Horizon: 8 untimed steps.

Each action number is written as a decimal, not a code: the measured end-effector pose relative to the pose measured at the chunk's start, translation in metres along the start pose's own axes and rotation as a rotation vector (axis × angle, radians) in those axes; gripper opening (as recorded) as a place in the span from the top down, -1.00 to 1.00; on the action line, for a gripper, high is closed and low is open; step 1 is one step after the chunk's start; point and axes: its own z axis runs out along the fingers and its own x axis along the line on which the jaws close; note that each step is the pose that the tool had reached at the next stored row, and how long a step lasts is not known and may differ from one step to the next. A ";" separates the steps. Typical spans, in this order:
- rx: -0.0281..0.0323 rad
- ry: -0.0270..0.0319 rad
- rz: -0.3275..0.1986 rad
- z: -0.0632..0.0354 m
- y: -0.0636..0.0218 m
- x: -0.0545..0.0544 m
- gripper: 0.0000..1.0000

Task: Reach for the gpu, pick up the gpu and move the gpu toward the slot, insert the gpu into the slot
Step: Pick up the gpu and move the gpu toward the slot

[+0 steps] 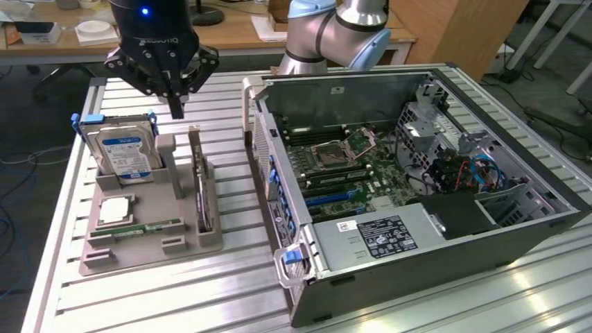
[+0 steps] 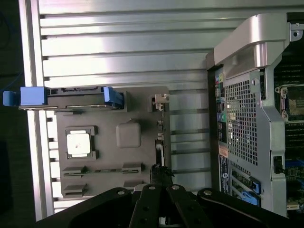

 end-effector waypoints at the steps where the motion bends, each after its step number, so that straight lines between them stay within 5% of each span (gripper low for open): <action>1: 0.0000 0.0000 0.000 0.0000 0.0000 0.000 0.80; 8: 0.0000 -0.0001 0.000 0.0000 0.0000 0.000 0.42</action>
